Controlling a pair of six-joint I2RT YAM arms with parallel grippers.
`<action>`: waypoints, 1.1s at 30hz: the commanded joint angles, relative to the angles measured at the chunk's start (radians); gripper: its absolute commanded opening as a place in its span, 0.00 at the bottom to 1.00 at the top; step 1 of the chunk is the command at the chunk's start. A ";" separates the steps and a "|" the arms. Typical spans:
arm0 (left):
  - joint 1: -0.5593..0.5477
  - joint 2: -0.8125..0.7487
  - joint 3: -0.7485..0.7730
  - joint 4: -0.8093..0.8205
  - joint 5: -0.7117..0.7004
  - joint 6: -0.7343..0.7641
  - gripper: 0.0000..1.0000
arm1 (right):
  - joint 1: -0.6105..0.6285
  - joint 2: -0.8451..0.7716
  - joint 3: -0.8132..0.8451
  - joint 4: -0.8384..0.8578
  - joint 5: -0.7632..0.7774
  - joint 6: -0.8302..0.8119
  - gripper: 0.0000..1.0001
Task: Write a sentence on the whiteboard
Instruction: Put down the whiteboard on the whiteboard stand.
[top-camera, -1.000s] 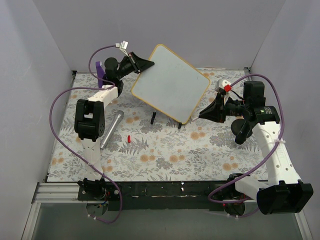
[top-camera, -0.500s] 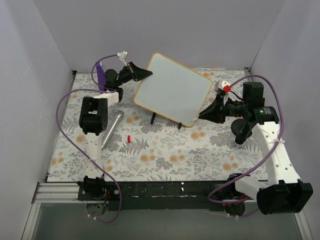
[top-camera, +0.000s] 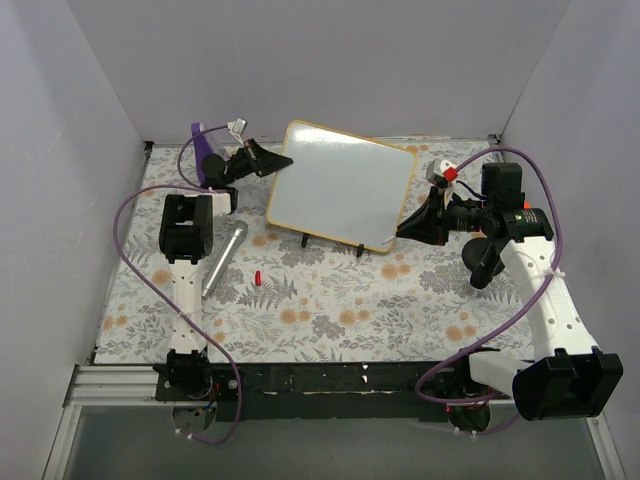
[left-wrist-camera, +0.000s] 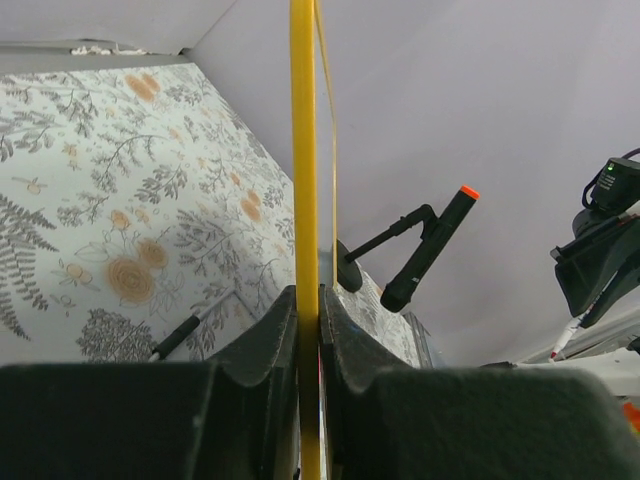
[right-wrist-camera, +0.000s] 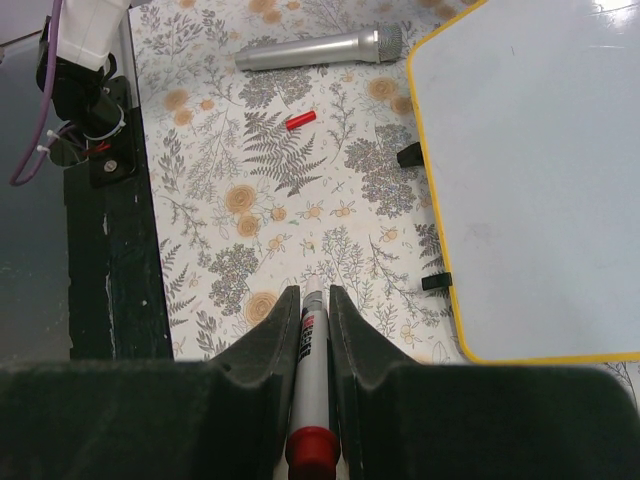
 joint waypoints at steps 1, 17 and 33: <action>0.027 0.012 0.008 0.168 0.096 0.002 0.07 | -0.007 0.002 -0.004 0.028 -0.013 0.008 0.01; 0.055 0.044 -0.009 0.298 0.168 0.036 0.27 | -0.007 0.011 -0.006 0.030 -0.019 0.010 0.01; 0.060 0.064 0.007 0.407 0.162 -0.025 0.51 | -0.005 0.028 -0.002 0.030 -0.024 0.008 0.01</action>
